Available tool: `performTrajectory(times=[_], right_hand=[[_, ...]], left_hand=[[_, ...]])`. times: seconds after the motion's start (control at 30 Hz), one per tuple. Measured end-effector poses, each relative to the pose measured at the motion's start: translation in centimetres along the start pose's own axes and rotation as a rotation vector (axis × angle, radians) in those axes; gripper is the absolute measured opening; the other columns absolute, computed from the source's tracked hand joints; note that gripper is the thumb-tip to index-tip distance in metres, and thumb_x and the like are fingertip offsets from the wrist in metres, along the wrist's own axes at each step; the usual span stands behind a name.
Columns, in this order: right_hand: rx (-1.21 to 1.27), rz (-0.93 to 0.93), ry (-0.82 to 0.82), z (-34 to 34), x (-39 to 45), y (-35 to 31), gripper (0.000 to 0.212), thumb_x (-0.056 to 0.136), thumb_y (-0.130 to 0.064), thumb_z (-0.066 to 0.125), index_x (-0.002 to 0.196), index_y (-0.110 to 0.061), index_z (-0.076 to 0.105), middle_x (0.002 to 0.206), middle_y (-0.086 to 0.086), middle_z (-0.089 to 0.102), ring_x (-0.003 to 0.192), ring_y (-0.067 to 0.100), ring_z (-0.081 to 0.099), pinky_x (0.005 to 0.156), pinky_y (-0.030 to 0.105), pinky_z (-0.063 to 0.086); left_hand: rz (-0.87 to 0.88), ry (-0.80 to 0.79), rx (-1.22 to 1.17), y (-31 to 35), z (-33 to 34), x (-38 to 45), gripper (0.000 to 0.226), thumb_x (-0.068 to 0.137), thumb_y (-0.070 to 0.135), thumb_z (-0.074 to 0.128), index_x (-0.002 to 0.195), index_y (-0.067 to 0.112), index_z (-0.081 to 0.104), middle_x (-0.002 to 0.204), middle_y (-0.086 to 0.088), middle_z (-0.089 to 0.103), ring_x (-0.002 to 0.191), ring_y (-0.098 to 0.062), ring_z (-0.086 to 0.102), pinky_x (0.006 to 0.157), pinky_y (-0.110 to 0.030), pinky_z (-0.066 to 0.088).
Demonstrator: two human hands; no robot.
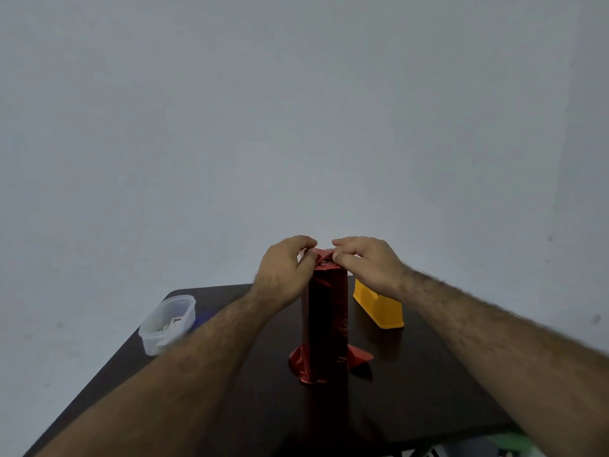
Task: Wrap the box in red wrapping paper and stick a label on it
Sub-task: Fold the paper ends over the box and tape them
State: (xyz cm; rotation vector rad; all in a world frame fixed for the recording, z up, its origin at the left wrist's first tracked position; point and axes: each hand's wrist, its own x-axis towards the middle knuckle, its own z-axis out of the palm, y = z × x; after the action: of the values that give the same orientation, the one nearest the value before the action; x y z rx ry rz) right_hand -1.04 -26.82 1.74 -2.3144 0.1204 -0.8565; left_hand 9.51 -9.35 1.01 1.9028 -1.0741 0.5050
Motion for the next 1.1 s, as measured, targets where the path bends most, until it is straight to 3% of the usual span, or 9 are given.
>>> performTrajectory(times=[0.1, 0.2, 0.37, 0.5, 0.6, 0.73, 0.87, 0.97, 1.1], right_hand=[[-0.049, -0.072, -0.043, -0.1, -0.2, 0.3, 0.028, 0.107, -0.028, 0.058, 0.127, -0.027, 0.077, 0.133, -0.015, 0.07, 0.129, -0.002, 0.054, 0.114, 0.027, 0.041], [-0.017, -0.097, -0.047, 0.2, -0.3, 0.3, 0.027, 0.107, -0.029, 0.056, 0.118, -0.027, 0.08, 0.11, -0.024, 0.074, 0.109, -0.008, 0.064, 0.101, 0.024, 0.05], [0.131, -0.009, -0.037, 0.3, 0.2, 0.9, 0.022, 0.105, -0.029, 0.062, 0.11, -0.031, 0.083, 0.106, -0.019, 0.078, 0.108, 0.002, 0.069, 0.105, 0.037, 0.056], [0.273, -0.016, -0.017, 0.5, 0.1, 0.9, 0.032, 0.104, -0.019, 0.064, 0.129, -0.034, 0.075, 0.116, -0.014, 0.078, 0.117, 0.002, 0.068, 0.113, 0.037, 0.05], [0.185, -0.101, -0.006, 0.3, -0.2, 1.3, 0.028, 0.103, -0.022, 0.065, 0.125, -0.033, 0.078, 0.121, -0.017, 0.076, 0.121, 0.0, 0.066, 0.112, 0.038, 0.051], [0.007, -0.169, 0.063, 0.0, -0.7, 1.6, 0.022, 0.101, -0.036, 0.065, 0.112, -0.033, 0.084, 0.113, -0.021, 0.078, 0.112, -0.004, 0.069, 0.102, 0.037, 0.058], [0.051, -0.124, 0.106, 0.3, -0.8, 1.7, 0.017, 0.1, -0.028, 0.07, 0.106, -0.029, 0.085, 0.105, -0.019, 0.08, 0.106, -0.004, 0.07, 0.101, 0.032, 0.057], [0.037, -0.108, 0.124, 0.5, -0.7, 1.6, 0.017, 0.099, -0.027, 0.07, 0.104, -0.025, 0.086, 0.102, -0.015, 0.08, 0.104, 0.001, 0.071, 0.097, 0.032, 0.058], [0.192, 0.006, 0.079, 0.5, -0.1, 1.5, 0.016, 0.098, -0.024, 0.071, 0.102, -0.024, 0.086, 0.102, -0.014, 0.081, 0.105, 0.001, 0.072, 0.097, 0.028, 0.057]], left_hand=[[0.002, 0.127, 0.015, -0.1, 0.7, -0.8, 0.029, 0.108, 0.025, 0.055, 0.126, 0.016, 0.075, 0.124, 0.001, 0.075, 0.119, -0.016, 0.065, 0.107, -0.035, 0.05], [0.052, 0.149, -0.017, -0.4, 0.9, -1.3, 0.031, 0.107, 0.029, 0.05, 0.107, 0.02, 0.079, 0.098, 0.009, 0.077, 0.095, -0.01, 0.069, 0.09, -0.04, 0.057], [0.077, -0.002, -0.114, -0.6, 0.0, -1.2, 0.04, 0.101, 0.036, 0.047, 0.117, 0.026, 0.083, 0.11, 0.012, 0.081, 0.105, -0.003, 0.071, 0.095, -0.037, 0.058], [0.055, -0.063, -0.051, -0.4, -0.8, -0.4, 0.04, 0.091, 0.036, 0.05, 0.111, 0.028, 0.085, 0.112, 0.014, 0.08, 0.107, 0.001, 0.069, 0.1, -0.03, 0.056], [0.032, -0.119, -0.018, -0.1, -1.2, 0.2, 0.039, 0.087, 0.036, 0.051, 0.107, 0.031, 0.085, 0.109, 0.017, 0.08, 0.106, 0.001, 0.069, 0.098, -0.029, 0.056], [-0.004, -0.182, -0.001, 0.4, -1.7, 0.9, 0.037, 0.085, 0.034, 0.054, 0.104, 0.029, 0.085, 0.106, 0.016, 0.08, 0.104, 0.0, 0.068, 0.097, -0.029, 0.056], [-0.063, -0.232, -0.001, 0.7, -1.4, 1.5, 0.037, 0.088, 0.036, 0.052, 0.1, 0.025, 0.085, 0.101, 0.011, 0.081, 0.099, -0.007, 0.07, 0.092, -0.035, 0.059], [-0.092, -0.184, 0.013, 0.7, -0.7, 1.7, 0.028, 0.096, 0.034, 0.061, 0.091, 0.018, 0.083, 0.089, 0.004, 0.08, 0.091, -0.014, 0.071, 0.085, -0.041, 0.06], [-0.245, -0.156, -0.226, 0.4, -0.6, 2.0, 0.01, 0.089, 0.027, 0.081, 0.095, 0.023, 0.087, 0.094, 0.009, 0.082, 0.096, -0.007, 0.074, 0.085, -0.029, 0.061]])
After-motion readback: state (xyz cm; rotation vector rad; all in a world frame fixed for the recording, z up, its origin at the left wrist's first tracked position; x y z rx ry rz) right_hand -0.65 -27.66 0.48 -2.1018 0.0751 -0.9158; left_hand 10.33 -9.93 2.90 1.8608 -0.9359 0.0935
